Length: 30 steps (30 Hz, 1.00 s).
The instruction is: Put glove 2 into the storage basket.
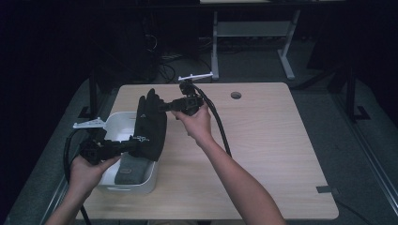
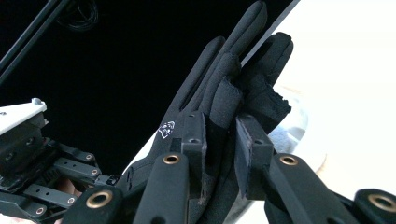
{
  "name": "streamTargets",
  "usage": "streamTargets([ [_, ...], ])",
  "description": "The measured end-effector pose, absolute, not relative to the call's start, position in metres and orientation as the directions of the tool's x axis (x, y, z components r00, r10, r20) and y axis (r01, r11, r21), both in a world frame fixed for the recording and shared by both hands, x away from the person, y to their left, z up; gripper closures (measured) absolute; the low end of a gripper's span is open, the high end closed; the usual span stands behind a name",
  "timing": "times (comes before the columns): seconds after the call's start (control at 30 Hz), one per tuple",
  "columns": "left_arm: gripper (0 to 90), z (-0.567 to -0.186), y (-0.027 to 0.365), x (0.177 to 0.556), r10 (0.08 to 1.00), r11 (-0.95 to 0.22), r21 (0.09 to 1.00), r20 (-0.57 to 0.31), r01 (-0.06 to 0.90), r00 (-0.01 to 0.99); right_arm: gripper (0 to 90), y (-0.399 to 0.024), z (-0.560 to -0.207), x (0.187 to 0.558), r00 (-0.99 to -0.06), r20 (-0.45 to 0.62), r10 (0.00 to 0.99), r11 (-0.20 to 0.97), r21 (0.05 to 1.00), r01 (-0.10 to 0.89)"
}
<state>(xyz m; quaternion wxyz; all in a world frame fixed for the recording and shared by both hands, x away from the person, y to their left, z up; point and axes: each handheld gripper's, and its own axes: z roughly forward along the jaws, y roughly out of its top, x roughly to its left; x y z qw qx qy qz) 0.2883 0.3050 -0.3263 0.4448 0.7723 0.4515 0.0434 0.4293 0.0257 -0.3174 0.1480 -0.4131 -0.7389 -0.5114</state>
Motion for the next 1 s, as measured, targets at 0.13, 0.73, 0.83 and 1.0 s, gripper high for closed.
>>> streamTargets([
  [0.13,79.9,-0.327,0.312,0.286,0.742,-0.19,0.724,-0.336,0.663,0.58,75.3,0.035,-0.319,0.43,-0.616,0.645,0.452,0.143,0.629,0.764],
  [0.73,79.9,-0.34,0.342,0.275,0.766,-0.164,0.705,-0.35,0.69,0.54,75.2,0.071,-0.339,0.431,-0.617,0.657,0.434,0.181,0.607,0.774],
  [0.83,79.9,-0.342,0.344,0.274,0.768,-0.158,0.702,-0.354,0.694,0.533,75.1,0.074,-0.341,0.431,-0.615,0.659,0.433,0.185,0.603,0.776],
  [1.0,79.9,-0.346,0.35,0.27,0.773,-0.155,0.693,-0.359,0.704,0.523,75.0,0.081,-0.346,0.43,-0.612,0.665,0.429,0.194,0.593,0.781],
])
